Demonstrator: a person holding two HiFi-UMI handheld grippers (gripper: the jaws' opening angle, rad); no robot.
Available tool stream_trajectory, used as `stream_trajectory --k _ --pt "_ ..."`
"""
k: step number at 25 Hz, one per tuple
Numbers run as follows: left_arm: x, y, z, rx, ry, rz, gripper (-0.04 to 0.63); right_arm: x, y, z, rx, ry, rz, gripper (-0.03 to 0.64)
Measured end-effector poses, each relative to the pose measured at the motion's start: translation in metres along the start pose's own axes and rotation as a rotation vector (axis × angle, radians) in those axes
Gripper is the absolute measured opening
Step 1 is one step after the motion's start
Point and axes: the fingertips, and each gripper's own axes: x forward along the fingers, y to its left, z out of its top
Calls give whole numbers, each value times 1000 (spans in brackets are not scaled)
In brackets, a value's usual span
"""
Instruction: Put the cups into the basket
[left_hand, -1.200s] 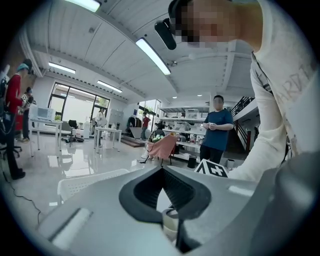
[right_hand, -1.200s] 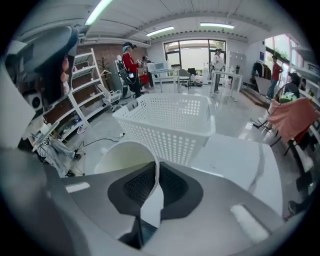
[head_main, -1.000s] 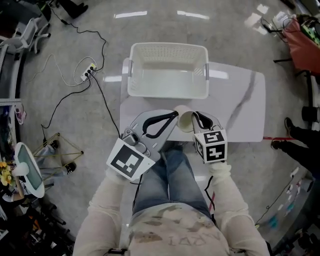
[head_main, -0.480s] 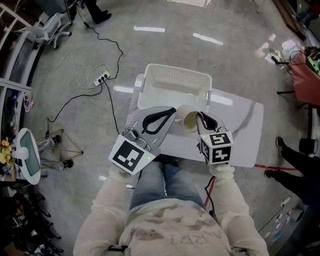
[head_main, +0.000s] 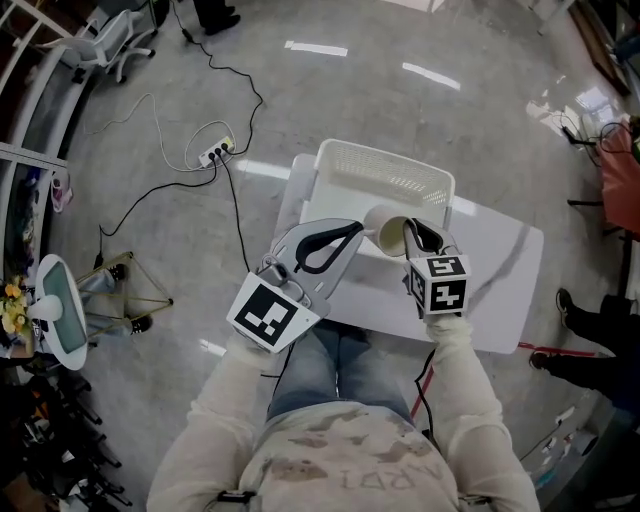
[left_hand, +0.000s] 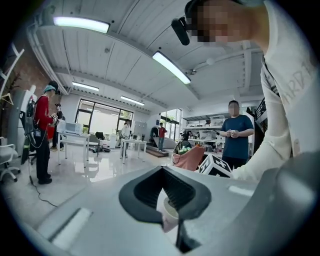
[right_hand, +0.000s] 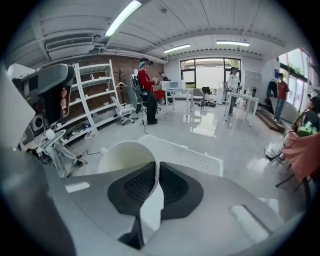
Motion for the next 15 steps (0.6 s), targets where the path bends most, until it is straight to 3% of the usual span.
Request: stream_trajectory --k 15 --pt "26 113 -62 -13 54 -122 0 174 -7 -22 -7 201 -46 48"
